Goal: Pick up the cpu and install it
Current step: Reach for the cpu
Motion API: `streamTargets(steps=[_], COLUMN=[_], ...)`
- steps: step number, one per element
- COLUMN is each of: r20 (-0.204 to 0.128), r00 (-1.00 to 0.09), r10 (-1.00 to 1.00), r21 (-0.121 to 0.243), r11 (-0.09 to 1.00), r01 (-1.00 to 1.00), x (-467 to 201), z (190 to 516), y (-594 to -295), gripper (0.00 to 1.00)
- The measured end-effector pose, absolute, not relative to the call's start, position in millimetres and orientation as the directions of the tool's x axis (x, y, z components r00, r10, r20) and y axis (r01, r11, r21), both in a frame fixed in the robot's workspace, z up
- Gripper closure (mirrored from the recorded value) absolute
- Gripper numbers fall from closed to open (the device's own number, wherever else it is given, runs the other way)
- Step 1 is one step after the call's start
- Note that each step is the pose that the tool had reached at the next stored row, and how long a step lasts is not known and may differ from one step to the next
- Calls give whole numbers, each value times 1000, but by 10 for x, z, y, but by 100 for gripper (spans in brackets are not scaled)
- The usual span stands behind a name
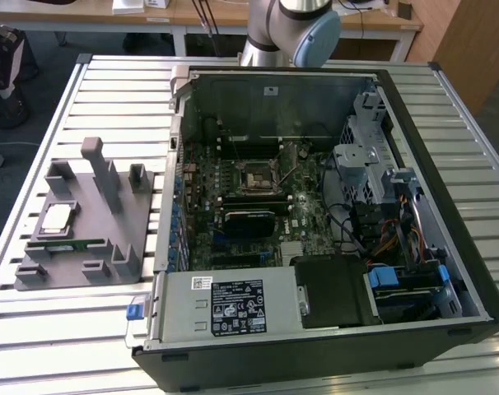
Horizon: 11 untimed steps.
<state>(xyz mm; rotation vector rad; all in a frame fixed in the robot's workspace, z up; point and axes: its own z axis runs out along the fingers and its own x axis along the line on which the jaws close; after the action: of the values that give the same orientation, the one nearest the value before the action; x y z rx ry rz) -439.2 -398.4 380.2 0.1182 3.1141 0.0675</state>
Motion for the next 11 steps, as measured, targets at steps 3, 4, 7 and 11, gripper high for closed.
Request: streamTargets(steps=[3, 4, 7, 11], r20=[-23, -23, -22, -21], r00=[-997, -997, -997, -997], r10=[76, 76, 76, 76], r21=[44, 44, 44, 44], r11=[996, 996, 996, 996], r01=[75, 75, 75, 75], x=[-4437, -4449, -4508, -4575], z=[3796, 3794, 3787, 3776], y=[-3985, -3985, -3985, -3985], gripper=[89, 89, 89, 89])
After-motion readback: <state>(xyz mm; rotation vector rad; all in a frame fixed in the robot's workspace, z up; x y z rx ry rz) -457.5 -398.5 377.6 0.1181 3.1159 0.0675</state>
